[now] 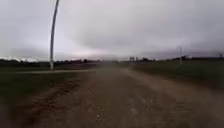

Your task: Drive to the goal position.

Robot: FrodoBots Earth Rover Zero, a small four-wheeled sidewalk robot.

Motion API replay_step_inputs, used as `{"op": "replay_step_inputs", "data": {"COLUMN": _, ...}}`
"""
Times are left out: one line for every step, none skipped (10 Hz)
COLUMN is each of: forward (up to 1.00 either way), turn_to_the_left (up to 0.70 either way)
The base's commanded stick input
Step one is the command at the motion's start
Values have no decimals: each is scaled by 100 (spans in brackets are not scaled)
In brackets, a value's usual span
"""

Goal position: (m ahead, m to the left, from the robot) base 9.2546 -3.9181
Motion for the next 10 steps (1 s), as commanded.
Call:
{"op": "replay_step_inputs", "data": {"forward": 85, "turn_to_the_left": 0}}
{"op": "replay_step_inputs", "data": {"forward": 85, "turn_to_the_left": 0}}
{"op": "replay_step_inputs", "data": {"forward": 85, "turn_to_the_left": 0}}
{"op": "replay_step_inputs", "data": {"forward": 85, "turn_to_the_left": 0}}
{"op": "replay_step_inputs", "data": {"forward": 85, "turn_to_the_left": 0}}
{"op": "replay_step_inputs", "data": {"forward": 85, "turn_to_the_left": 0}}
{"op": "replay_step_inputs", "data": {"forward": 85, "turn_to_the_left": 0}}
{"op": "replay_step_inputs", "data": {"forward": 85, "turn_to_the_left": 0}}
{"op": "replay_step_inputs", "data": {"forward": 85, "turn_to_the_left": 0}}
{"op": "replay_step_inputs", "data": {"forward": 85, "turn_to_the_left": 0}}
